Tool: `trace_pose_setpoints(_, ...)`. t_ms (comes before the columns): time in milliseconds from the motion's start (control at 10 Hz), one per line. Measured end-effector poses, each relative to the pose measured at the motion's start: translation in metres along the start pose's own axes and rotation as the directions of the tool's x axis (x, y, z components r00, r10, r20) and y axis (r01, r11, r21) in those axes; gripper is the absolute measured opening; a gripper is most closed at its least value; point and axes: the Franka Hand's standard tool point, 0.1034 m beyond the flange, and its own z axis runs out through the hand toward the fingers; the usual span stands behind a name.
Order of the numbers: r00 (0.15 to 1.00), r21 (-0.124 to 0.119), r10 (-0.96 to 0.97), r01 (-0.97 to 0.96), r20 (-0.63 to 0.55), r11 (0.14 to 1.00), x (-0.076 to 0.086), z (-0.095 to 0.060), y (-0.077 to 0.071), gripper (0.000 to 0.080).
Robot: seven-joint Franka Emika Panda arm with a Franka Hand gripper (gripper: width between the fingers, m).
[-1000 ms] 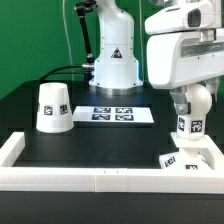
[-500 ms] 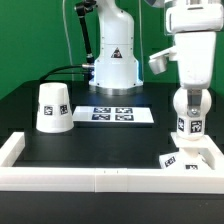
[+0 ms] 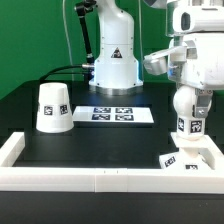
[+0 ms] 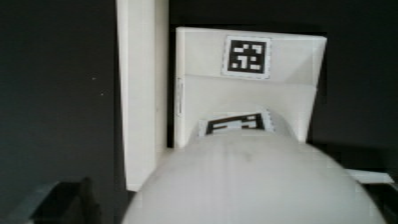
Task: Assemble lamp
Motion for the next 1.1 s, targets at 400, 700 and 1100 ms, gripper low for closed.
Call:
trace_pose_setpoints(400, 0.991, 0.002, 0.134, -0.134, -0.003, 0.991, -0.0008, 0.0001, -0.0002, 0.0574)
trace_pose_setpoints(700, 0.894, 0.004, 0.448, -0.448, -0.002, 0.894, -0.0001, 0.0005, -0.0007, 0.0574)
trace_pose_setpoints(1100, 0.628, 0.007, 0.778, -0.778, -0.003, 0.628, 0.0028, 0.0, -0.0008, 0.0576)
